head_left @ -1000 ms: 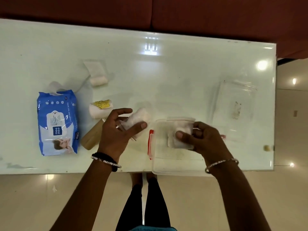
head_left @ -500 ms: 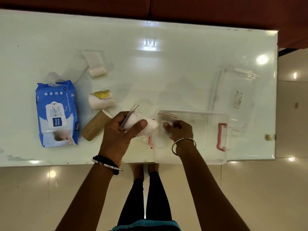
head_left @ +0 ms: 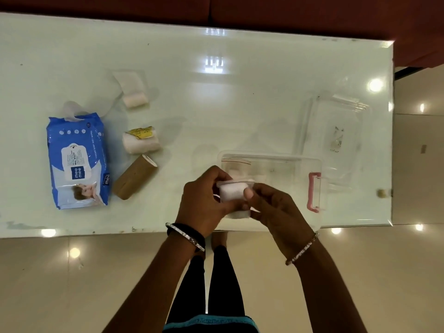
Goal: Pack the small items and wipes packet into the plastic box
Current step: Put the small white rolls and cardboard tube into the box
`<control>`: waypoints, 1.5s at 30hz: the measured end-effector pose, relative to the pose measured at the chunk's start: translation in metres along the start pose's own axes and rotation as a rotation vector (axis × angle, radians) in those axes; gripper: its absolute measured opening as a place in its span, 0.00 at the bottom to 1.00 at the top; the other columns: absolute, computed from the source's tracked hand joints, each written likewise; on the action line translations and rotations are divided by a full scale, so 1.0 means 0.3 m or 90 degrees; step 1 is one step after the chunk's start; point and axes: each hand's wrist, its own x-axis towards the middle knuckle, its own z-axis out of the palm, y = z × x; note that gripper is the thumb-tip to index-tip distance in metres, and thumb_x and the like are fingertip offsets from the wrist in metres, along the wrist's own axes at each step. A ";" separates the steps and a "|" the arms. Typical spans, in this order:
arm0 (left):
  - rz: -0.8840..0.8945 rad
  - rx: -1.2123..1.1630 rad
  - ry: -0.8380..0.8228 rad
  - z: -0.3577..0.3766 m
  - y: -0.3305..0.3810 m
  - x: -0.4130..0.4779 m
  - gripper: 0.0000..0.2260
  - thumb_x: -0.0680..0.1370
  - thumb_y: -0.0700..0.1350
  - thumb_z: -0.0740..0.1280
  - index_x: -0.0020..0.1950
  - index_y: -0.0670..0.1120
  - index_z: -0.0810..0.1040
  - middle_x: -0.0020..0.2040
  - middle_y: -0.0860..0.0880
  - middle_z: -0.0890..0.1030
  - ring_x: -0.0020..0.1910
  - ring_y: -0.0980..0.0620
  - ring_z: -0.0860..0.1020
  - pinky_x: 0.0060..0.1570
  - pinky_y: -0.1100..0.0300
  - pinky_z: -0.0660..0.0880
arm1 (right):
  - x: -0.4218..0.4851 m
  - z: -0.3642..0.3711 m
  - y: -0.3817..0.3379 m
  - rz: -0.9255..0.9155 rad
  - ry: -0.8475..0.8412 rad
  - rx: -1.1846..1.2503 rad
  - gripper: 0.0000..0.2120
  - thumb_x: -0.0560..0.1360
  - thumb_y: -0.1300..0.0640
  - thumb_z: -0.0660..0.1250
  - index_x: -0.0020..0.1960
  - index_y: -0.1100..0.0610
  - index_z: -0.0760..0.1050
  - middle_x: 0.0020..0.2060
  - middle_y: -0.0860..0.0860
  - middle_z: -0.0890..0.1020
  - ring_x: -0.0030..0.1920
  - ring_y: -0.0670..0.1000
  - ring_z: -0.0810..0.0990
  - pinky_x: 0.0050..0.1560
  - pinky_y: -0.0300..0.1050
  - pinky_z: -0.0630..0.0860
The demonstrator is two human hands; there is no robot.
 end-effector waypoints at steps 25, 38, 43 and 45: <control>-0.082 -0.036 0.207 -0.079 -0.126 0.010 0.07 0.73 0.43 0.73 0.47 0.51 0.79 0.40 0.57 0.82 0.39 0.64 0.80 0.37 0.73 0.75 | 0.294 -0.080 0.065 0.079 0.430 -0.337 0.25 0.73 0.40 0.69 0.59 0.59 0.81 0.53 0.54 0.85 0.57 0.57 0.81 0.55 0.43 0.71; -0.169 0.374 0.253 -0.328 -0.354 0.038 0.19 0.75 0.43 0.69 0.66 0.42 0.74 0.63 0.41 0.77 0.64 0.42 0.73 0.61 0.49 0.74 | 0.162 0.268 -0.102 -0.452 0.333 -0.518 0.02 0.74 0.60 0.71 0.43 0.57 0.79 0.35 0.49 0.83 0.35 0.47 0.81 0.39 0.40 0.77; -0.190 0.367 0.223 -0.331 -0.406 0.074 0.22 0.74 0.46 0.71 0.66 0.44 0.71 0.63 0.42 0.76 0.64 0.41 0.73 0.62 0.47 0.73 | 0.307 0.475 -0.137 -0.499 0.162 -0.563 0.02 0.74 0.61 0.68 0.46 0.58 0.79 0.40 0.51 0.82 0.41 0.51 0.81 0.43 0.50 0.79; -0.186 0.372 0.216 -0.337 -0.419 0.086 0.22 0.74 0.47 0.71 0.65 0.44 0.71 0.63 0.42 0.75 0.63 0.41 0.74 0.62 0.48 0.74 | 0.367 0.539 -0.138 -0.473 0.088 -0.643 0.08 0.73 0.60 0.68 0.53 0.58 0.79 0.48 0.53 0.81 0.49 0.54 0.79 0.49 0.51 0.79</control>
